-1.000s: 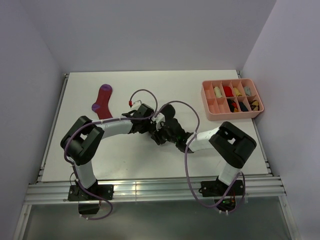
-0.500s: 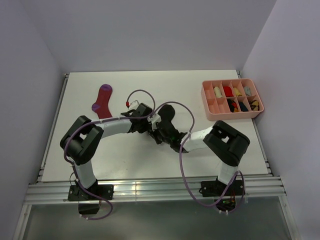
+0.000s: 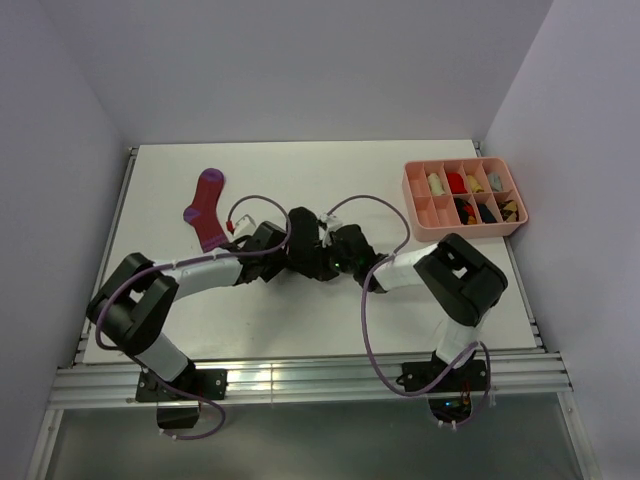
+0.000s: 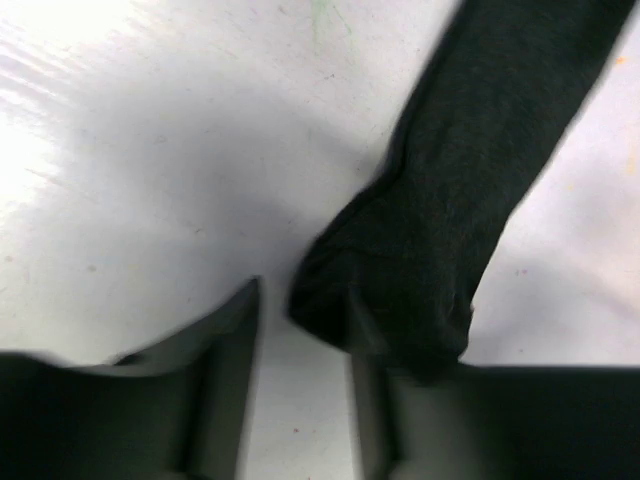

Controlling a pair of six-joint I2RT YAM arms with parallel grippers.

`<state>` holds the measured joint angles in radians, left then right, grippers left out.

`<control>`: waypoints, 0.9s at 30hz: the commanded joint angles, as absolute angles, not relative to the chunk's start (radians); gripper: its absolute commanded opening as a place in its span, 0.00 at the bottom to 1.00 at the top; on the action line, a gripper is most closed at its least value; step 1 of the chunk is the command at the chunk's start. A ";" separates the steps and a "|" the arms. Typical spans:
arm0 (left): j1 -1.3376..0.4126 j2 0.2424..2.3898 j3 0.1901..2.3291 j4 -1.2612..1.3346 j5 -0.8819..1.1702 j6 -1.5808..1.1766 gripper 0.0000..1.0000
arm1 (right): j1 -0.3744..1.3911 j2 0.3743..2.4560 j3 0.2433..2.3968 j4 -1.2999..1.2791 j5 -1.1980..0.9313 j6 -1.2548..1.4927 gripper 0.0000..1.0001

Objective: Roll the socks
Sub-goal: Roll the sock at the center of the board.

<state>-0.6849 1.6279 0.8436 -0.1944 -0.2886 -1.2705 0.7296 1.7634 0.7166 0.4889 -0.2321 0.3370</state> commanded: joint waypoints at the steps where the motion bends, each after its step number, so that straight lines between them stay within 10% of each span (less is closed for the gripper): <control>1: -0.686 1.540 0.793 -0.123 -0.334 -1.351 0.50 | 0.649 1.778 0.660 0.566 -0.392 0.538 0.00; 11: -0.699 1.494 0.683 0.043 -0.295 -1.364 0.62 | 0.542 1.916 0.693 0.637 -0.640 0.778 0.00; 27: -0.707 1.624 0.704 0.124 -0.267 -1.350 0.50 | 0.499 1.965 0.701 0.684 -0.729 0.874 0.00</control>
<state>-0.7017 1.5982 0.6891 0.1120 -0.2855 -1.3506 0.5076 1.9404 0.7002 0.6800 -0.7132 0.8597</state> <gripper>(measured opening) 0.513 0.160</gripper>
